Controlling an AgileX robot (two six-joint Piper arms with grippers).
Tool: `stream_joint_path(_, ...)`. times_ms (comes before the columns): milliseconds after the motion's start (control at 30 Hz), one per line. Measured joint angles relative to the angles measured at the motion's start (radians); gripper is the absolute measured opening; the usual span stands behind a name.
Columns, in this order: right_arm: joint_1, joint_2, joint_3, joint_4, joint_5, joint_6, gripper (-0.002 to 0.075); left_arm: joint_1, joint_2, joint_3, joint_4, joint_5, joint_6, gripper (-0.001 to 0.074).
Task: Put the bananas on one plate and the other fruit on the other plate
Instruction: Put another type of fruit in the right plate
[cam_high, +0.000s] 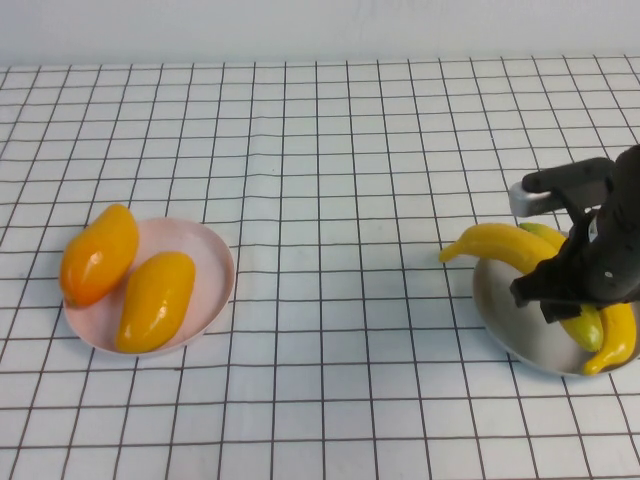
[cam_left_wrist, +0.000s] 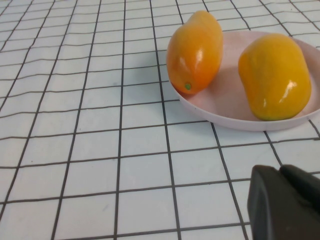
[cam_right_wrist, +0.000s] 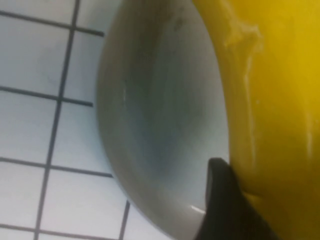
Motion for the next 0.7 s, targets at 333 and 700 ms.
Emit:
stream_joint_path(333, 0.0, -0.002, 0.053, -0.011, -0.02, 0.025, 0.031, 0.0, 0.0, 0.0, 0.0, 0.0, 0.0, -0.0004)
stream_joint_path(700, 0.0, -0.002, 0.053, -0.027, 0.01, 0.047, 0.047, 0.0, 0.0, 0.0, 0.0, 0.0, 0.0, -0.0004)
